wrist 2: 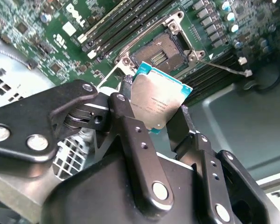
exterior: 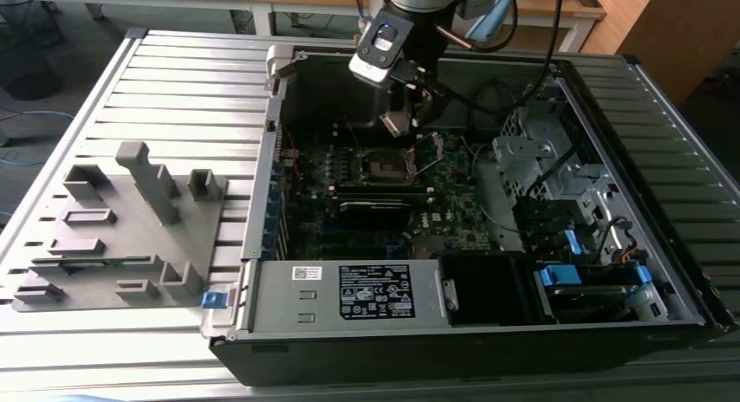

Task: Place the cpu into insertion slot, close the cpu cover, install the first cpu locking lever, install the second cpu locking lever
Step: 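Place the cpu into insertion slot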

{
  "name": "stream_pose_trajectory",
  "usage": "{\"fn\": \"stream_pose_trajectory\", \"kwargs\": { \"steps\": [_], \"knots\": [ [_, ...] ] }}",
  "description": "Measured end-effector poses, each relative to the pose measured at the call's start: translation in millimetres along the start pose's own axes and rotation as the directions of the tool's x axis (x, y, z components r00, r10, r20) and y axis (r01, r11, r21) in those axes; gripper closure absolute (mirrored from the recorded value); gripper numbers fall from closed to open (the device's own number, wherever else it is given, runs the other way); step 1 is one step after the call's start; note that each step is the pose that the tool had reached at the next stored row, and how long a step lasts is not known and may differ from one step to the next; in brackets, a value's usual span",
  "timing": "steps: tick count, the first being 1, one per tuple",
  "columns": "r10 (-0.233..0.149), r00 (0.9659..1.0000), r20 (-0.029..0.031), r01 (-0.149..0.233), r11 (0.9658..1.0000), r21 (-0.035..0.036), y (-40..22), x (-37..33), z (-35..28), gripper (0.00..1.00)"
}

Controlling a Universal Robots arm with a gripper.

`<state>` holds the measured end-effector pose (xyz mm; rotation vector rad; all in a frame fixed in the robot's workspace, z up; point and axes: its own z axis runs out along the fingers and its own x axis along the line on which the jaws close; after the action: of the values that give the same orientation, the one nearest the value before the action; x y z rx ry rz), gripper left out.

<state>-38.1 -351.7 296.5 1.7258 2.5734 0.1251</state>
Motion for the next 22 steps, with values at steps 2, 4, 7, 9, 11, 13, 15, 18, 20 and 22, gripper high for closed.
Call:
{"fn": "stream_pose_trajectory", "kwargs": {
  "steps": [2, 4, 7, 9, 11, 13, 15, 18, 20, 22],
  "knots": [
    [0.036, 0.9994, 0.0032, -0.036, 0.9994, -0.0005, 0.0, 0.0, 0.4, 0.46],
    [0.072, 0.9974, 0.0065, -0.072, 0.9974, -0.0010, -0.1, 0.0, 0.9, 0.46],
    [0.127, 0.9919, 0.0113, -0.127, 0.9919, -0.0022, -0.1, 0.0, 1.7, 0.46],
    [0.162, 0.9868, 0.0144, -0.162, 0.9869, -0.0030, -0.2, 0.0, 2.1, 0.46],
    [0.197, 0.9802, 0.0175, -0.197, 0.9803, -0.0040, -0.2, 0.0, 2.6, 0.46],
    [0.233, 0.9722, 0.0206, -0.233, 0.9724, -0.0052, -0.3, 0.0, 3.2, 0.46],
    [0.268, 0.9631, 0.0237, -0.268, 0.9634, -0.0064, -0.3, 0.0, 4.0, 0.46],
    [0.318, 0.9476, 0.0280, -0.318, 0.9480, -0.0083, -0.5, 0.0, 5.2, 0.46],
    [0.337, 0.9409, 0.0297, -0.337, 0.9414, -0.0089, -1.0, 0.1, 5.6, 0.46],
    [0.341, 0.9396, 0.0298, -0.341, 0.9401, -0.0093, -1.3, 0.2, 6.1, 0.46]
  ]
}}
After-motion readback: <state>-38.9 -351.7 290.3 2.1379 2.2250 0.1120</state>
